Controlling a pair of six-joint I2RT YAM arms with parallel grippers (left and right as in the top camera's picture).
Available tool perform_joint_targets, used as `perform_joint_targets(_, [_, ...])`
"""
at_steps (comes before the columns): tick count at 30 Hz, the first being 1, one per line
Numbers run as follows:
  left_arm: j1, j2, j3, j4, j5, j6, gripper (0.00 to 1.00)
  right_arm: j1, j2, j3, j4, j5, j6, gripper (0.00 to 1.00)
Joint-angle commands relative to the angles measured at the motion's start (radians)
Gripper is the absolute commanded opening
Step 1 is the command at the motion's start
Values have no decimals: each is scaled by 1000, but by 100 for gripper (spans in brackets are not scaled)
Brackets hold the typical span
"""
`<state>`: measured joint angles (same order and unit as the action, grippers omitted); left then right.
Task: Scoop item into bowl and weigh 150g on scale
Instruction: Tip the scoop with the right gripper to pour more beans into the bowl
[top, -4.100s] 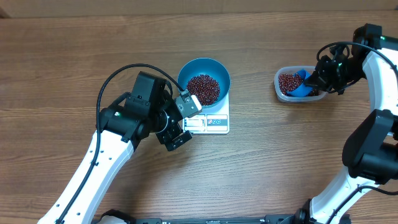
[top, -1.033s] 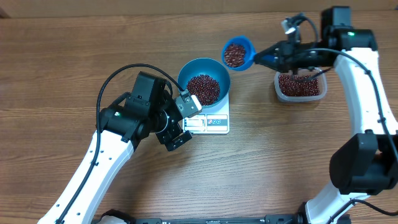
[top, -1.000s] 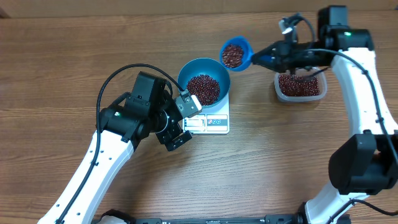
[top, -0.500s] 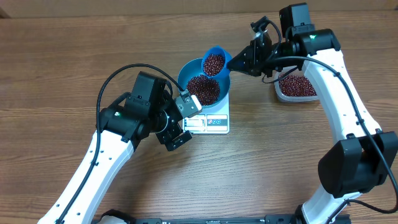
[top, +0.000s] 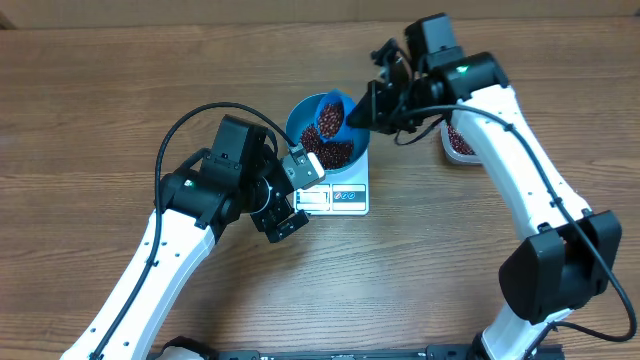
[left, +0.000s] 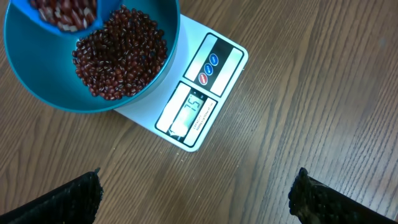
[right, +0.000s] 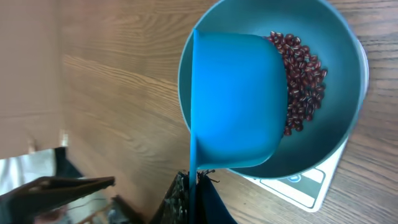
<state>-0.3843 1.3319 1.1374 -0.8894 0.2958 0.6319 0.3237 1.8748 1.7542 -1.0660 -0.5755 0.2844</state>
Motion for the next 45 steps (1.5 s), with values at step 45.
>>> perform_joint_targets(45, [-2,5,-5,4,8,19,99,260,-37,22,30,726,-163,4])
